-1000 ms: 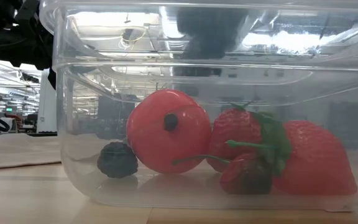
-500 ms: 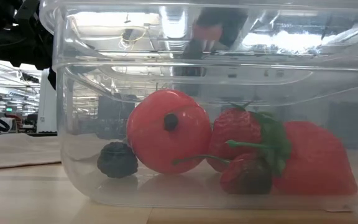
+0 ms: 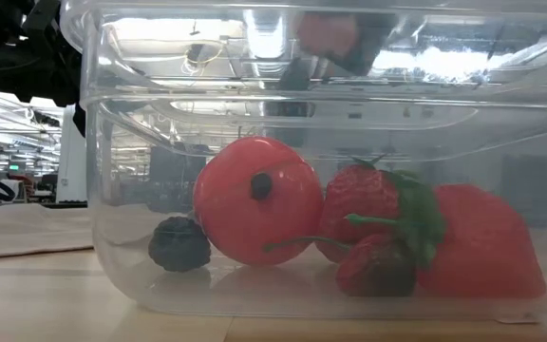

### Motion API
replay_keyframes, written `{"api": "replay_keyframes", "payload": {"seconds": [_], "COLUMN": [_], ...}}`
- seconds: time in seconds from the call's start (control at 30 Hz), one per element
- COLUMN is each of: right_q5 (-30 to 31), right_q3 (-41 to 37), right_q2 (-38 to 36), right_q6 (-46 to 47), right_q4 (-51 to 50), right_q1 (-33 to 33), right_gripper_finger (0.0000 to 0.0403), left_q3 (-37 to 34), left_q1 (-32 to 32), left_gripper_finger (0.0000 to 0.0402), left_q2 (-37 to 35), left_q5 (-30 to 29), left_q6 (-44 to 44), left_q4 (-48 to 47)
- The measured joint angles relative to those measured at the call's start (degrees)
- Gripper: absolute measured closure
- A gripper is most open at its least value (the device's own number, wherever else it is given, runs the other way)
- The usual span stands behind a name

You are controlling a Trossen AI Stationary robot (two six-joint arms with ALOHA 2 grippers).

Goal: Pick and placing Produce into tupperware
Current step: Put the peach into the transparent bin, then put the watermelon into the transparent bin

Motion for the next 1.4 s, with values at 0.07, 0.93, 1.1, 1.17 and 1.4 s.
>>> {"api": "replay_keyframes", "payload": {"seconds": [0.07, 0.93, 1.1, 1.17, 1.4], "right_q5": [0.2, 6.0, 12.2, 15.4, 17.7], "right_q3": [-0.4, -0.3, -0.3, -0.3, -0.3], "right_q2": [0.4, -10.6, -17.0, -19.3, -26.0], "right_q6": [0.5, -6.4, -7.8, -8.4, -12.3], "right_q4": [-2.4, -12.7, -21.2, -24.9, -31.2], "right_q1": [-0.2, -6.3, -12.2, -15.0, -28.1], "right_gripper_finger": [0.0292, 0.0117, 0.0117, 0.0117, 0.0117], "left_q3": [0.0, 0.0, 0.0, 0.0, 0.0], "left_q1": [0.0, 0.0, 0.0, 0.0, 0.0], "left_gripper_finger": [0.0219, 0.0219, 0.0219, 0.0219, 0.0219], "left_q2": [0.0, 0.0, 0.0, 0.0, 0.0], "left_q5": [0.3, 0.6, 1.6, 1.6, 1.6], "left_q6": [-0.1, -0.4, -0.4, -0.4, -0.4], "left_q4": [0.0, -0.1, -0.3, -0.4, -0.6]}}
